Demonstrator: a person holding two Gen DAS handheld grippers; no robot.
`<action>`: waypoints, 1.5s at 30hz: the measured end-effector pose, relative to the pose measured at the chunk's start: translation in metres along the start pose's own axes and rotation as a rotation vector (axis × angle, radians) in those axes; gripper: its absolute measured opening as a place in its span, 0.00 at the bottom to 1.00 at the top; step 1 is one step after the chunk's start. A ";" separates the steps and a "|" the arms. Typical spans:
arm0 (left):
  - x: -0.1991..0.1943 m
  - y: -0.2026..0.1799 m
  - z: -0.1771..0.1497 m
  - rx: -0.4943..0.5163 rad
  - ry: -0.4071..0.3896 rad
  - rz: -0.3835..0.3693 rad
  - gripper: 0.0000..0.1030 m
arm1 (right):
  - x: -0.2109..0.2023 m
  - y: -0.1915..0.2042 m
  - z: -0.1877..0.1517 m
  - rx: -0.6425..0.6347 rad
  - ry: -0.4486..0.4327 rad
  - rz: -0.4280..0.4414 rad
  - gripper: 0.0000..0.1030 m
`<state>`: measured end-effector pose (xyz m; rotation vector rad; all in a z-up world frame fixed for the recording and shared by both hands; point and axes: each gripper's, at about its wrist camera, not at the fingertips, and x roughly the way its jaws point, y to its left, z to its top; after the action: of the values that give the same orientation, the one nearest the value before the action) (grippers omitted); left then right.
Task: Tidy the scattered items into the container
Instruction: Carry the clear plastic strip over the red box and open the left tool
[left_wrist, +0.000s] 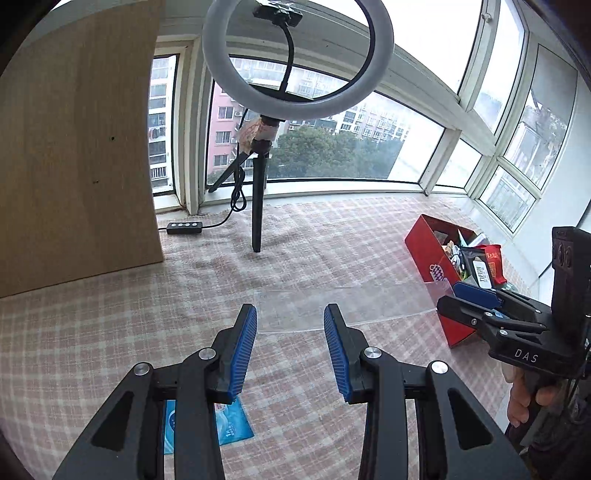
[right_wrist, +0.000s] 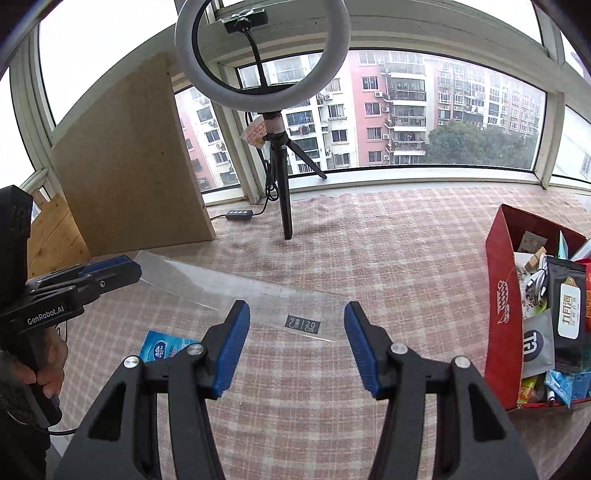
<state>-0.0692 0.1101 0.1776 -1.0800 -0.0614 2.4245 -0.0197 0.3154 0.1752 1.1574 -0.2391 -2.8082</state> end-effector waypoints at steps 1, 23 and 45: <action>0.004 -0.014 0.003 0.013 0.000 -0.015 0.34 | -0.009 -0.012 -0.002 0.012 -0.004 -0.015 0.51; 0.114 -0.275 0.074 0.211 -0.008 -0.231 0.34 | -0.125 -0.255 -0.009 0.225 -0.109 -0.286 0.51; 0.213 -0.328 0.113 0.257 0.079 -0.208 0.31 | -0.092 -0.355 0.025 0.258 -0.062 -0.345 0.47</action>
<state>-0.1375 0.5118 0.1840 -0.9976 0.1525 2.1348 0.0177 0.6810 0.1919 1.2706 -0.4594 -3.1933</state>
